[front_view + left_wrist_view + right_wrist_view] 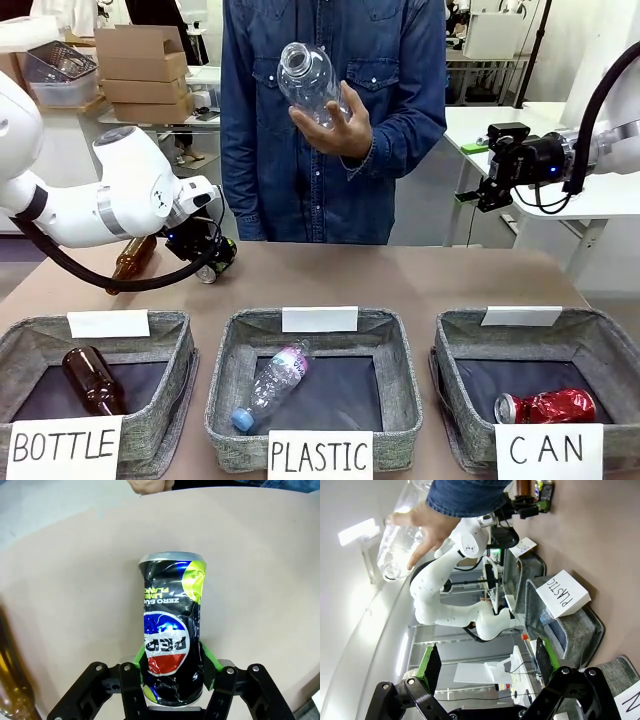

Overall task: Sort the can waste into the basket.
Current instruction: Pick up the can waste from the table and place it in the right Fabric basket.

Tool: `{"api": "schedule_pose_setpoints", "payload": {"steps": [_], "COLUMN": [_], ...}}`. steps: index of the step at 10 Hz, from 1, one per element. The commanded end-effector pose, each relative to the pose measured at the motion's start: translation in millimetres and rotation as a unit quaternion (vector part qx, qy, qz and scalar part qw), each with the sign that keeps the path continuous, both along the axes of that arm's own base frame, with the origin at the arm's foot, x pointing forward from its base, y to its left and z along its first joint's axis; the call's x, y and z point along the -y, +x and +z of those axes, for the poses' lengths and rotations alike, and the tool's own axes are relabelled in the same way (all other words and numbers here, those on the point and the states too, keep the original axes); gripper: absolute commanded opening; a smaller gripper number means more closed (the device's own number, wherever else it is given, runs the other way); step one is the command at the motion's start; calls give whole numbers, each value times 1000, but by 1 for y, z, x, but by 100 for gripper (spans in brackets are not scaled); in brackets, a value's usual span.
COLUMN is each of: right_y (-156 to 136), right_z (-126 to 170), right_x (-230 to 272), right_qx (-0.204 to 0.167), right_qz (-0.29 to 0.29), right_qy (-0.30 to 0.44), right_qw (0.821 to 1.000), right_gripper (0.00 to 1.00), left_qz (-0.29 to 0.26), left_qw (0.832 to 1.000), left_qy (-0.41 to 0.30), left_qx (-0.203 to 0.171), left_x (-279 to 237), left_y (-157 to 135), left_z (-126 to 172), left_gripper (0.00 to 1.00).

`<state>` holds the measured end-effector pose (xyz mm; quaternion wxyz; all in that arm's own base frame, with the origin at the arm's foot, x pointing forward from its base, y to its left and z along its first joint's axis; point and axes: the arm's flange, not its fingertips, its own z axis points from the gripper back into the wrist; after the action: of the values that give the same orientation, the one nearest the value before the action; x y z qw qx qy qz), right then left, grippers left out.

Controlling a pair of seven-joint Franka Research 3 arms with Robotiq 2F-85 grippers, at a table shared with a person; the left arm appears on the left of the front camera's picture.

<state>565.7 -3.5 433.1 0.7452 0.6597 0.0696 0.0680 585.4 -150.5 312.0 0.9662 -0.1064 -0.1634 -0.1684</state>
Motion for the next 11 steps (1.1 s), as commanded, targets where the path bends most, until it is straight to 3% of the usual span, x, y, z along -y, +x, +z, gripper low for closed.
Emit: {"api": "schedule_pose_setpoints", "payload": {"steps": [1, 3, 4, 5, 6, 7, 8, 10, 11], "right_y": [-3, -3, -3, -3, -3, -3, -3, -3, -3], "right_z": [2, 2, 2, 2, 2, 2, 2, 2, 2], "right_x": [1, 1, 1, 1, 1, 1, 1, 1, 1], "right_qx": [11, 11, 11, 11, 11, 11, 11, 11, 11], "right_qz": [9, 9, 9, 9, 9, 9, 9, 9, 9], "right_qy": [-3, -3, -3, -3, -3, -3, -3, -3, -3], "right_qw": [1000, 1000, 1000, 1000, 1000, 1000, 1000, 1000, 1000], "right_gripper": [100, 100, 100, 100, 100, 100, 100, 100, 100], "left_qz": [8, 12, 4, -67, -117, -130, -174, -321, -397], "left_qw": [1000, 1000, 1000, 998, 993, 990, 981, 935, 900], "left_qy": [14, 8, 10, -2, 2, -20, -69, -139, -170], "left_qx": [8, 10, 18, -6, 20, 45, 45, 49, 64], "left_x": [-5, -8, -15, -29, -56, -88, -117, -150, -163], "left_y": [-3, -6, -11, -31, -57, -84, -122, -206, -250], "left_z": [-1, 4, 21, 61, 113, 158, 192, 236, 254], "left_gripper": [0, 0, 0, 0, 0, 0, 0, 0, 0]}}
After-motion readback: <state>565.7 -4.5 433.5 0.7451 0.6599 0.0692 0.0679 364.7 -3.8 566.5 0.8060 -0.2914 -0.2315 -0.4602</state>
